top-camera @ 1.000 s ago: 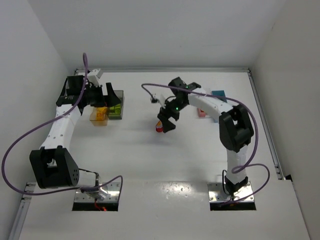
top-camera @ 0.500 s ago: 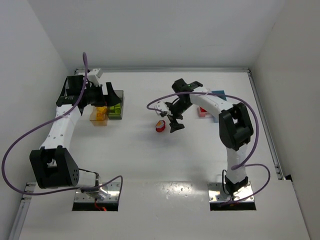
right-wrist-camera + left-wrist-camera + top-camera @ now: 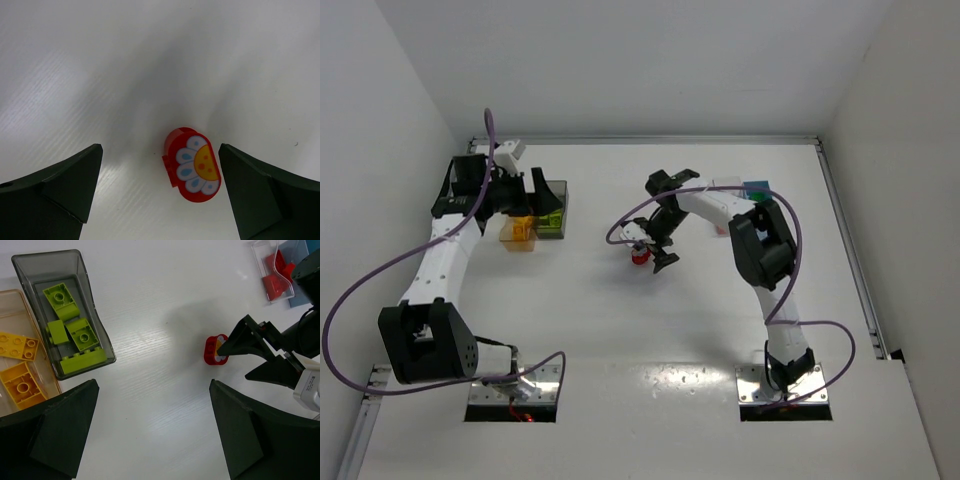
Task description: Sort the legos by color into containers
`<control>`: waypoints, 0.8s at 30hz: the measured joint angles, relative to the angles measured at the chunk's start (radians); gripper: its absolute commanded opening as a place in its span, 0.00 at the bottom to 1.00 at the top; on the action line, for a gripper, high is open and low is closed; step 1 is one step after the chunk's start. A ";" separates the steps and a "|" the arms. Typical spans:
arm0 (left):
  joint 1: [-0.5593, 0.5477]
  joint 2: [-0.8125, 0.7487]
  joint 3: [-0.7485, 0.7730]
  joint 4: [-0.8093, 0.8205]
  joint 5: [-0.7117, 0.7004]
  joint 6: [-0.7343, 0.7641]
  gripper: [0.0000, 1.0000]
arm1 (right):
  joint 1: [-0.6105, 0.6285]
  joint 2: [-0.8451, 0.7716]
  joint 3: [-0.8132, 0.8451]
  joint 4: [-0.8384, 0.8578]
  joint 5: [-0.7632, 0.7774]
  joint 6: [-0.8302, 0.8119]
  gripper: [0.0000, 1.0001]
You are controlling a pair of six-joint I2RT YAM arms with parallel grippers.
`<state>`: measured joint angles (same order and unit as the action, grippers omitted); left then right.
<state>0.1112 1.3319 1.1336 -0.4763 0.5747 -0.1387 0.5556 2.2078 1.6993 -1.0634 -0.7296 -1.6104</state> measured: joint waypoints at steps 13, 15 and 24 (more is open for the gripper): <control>0.023 -0.015 -0.028 0.004 -0.007 0.000 1.00 | 0.004 0.111 0.072 0.040 0.046 -0.013 0.80; 0.024 -0.015 -0.028 0.004 -0.008 0.000 1.00 | 0.004 0.123 0.073 0.039 0.050 -0.007 0.67; 0.026 -0.014 -0.031 0.009 0.003 -0.002 1.00 | -0.007 0.128 0.095 0.039 0.080 0.066 0.12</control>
<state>0.1375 1.3174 1.1027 -0.4675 0.5781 -0.1410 0.5488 2.3356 1.7939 -1.0241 -0.6491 -1.5440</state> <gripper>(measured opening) 1.000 0.465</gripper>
